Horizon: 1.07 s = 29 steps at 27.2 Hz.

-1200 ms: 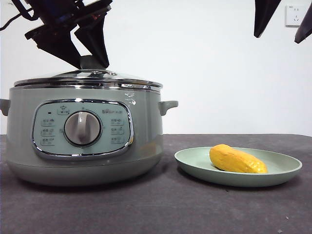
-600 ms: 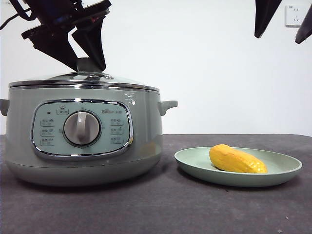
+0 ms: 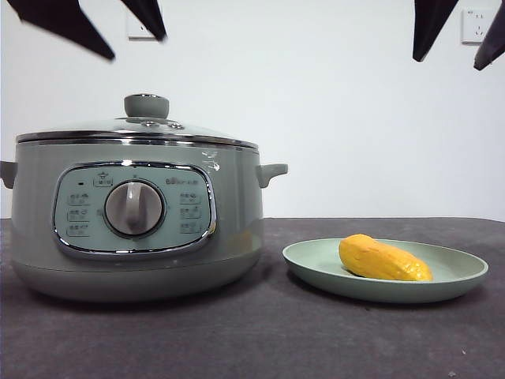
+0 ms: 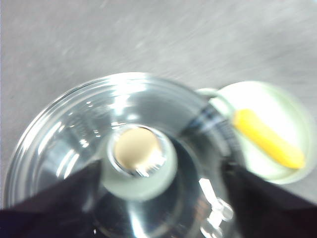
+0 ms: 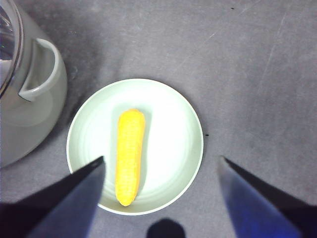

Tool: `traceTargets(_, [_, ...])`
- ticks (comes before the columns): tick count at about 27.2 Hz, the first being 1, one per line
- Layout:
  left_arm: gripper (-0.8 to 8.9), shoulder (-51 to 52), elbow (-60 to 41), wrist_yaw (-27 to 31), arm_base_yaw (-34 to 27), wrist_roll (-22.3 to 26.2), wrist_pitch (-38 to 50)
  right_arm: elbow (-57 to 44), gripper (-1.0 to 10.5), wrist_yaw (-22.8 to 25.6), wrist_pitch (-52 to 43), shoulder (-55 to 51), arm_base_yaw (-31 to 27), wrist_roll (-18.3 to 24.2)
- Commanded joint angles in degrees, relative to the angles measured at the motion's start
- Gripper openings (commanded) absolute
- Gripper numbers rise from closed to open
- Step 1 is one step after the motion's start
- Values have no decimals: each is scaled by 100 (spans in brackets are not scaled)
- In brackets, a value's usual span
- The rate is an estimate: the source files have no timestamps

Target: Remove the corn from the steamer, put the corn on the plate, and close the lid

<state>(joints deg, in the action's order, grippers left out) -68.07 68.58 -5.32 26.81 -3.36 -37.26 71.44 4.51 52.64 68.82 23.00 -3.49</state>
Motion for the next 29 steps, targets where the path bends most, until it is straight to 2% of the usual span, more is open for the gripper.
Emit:
traceTargets(1, [-18, 358, 11, -74, 26, 304, -269, -98, 104, -9, -168, -177, 116, 55])
traceTargets(2, [-8, 542, 7, -70, 39, 398, -380, -267, 17, -7, -398, -389, 192, 55])
traceTargets(3, [-8, 695, -7, -59, 77, 433, -415, -505, -10, -7, -706, -638, 271, 50])
traceTargets(6, [-8, 1314, -428, 295, 219, 490, -111, -1539, -9, 0, -1818, -1611, 516, 26])
traceTargets(10, [-8, 2520, -1915, 807, 286, 317, 728, -2879, -9, 17, -2774, -2826, 682, 11])
traceTargets(15, [-8, 3563, -3067, 841, 286, 186, 1152, -3755, -9, 35, -3399, -3637, 680, -136])
traceTargets(19, [-7, 4015, -3357, 839, 284, 181, 1060, -3904, 1, 59, -3399, -3797, 662, -225])
traceTargets(29, [-4, 3932, -3355, 828, 286, 186, 752, -3901, 1, 37, -3294, -3797, 669, -245])
